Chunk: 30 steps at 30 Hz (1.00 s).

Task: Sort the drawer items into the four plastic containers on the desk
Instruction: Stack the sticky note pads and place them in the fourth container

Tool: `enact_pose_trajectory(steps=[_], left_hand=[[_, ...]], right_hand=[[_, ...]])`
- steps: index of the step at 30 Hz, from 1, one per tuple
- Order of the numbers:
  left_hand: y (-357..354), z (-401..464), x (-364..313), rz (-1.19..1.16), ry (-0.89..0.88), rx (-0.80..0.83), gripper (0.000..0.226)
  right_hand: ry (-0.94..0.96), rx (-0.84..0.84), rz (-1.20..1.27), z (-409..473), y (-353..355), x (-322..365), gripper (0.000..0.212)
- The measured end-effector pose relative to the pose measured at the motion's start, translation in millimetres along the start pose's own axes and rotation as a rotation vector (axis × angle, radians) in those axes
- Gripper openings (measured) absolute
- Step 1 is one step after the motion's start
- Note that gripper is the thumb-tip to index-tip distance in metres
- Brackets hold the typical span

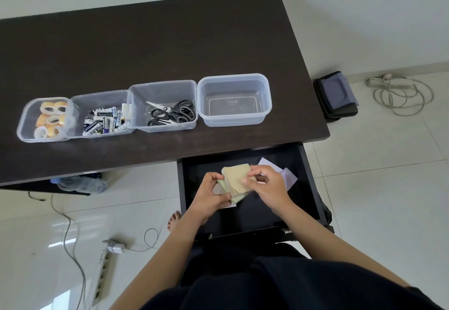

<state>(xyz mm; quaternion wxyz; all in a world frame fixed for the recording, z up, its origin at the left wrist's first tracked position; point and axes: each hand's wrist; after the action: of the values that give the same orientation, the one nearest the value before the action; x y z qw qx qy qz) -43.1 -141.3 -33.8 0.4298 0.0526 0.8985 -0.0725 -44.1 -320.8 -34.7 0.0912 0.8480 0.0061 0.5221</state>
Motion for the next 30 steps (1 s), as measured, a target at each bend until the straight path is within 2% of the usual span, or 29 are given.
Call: enact_pose_trajectory(steps=[4,6,13,20,25,28,30], left_hand=[[-0.3,-2.3,0.8,0.009,-0.015,0.013,0.044],[-0.3,-3.0,0.3,-0.001,-0.025,0.005,0.044],[3.9,-8.7,0.6,-0.023,0.013,-0.027,0.041],[13.8,-16.7,2.0,-0.035,0.118,-0.133,0.010],[23.5,-25.3,8.6,0.197,0.083,-0.036,0.018],[31.4,-33.2,13.5,0.205,0.103,-0.040,0.022],[37.2,-39.5,17.3,0.210,0.091,-0.096,0.024]], right_hand=[[-0.103,-0.038,0.050,-0.5,-6.2,-3.0,0.040],[-0.098,-0.023,0.027,-3.9,-9.7,-4.3,0.042],[-0.230,0.223,0.098,-16.4,-5.8,-7.0,0.051],[-0.192,0.349,0.007,-16.6,-4.9,-12.7,0.054],[-0.165,0.474,-0.131,-12.2,-15.9,-17.5,0.050],[-0.202,0.466,-0.134,-9.7,-26.2,-24.5,0.047],[-0.267,0.395,-0.094,-6.9,-34.5,-30.4,0.041]])
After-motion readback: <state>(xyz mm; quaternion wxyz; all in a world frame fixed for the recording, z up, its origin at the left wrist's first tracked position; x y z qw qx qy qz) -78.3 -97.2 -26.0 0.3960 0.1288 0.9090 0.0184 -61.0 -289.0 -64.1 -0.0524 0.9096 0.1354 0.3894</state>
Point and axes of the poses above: each hand's wrist, its own z-axis towards the middle knuckle, its own y-axis out of the back of the hand, x = y × z, and after that the axes turned 2 degrees about -x, right-handed
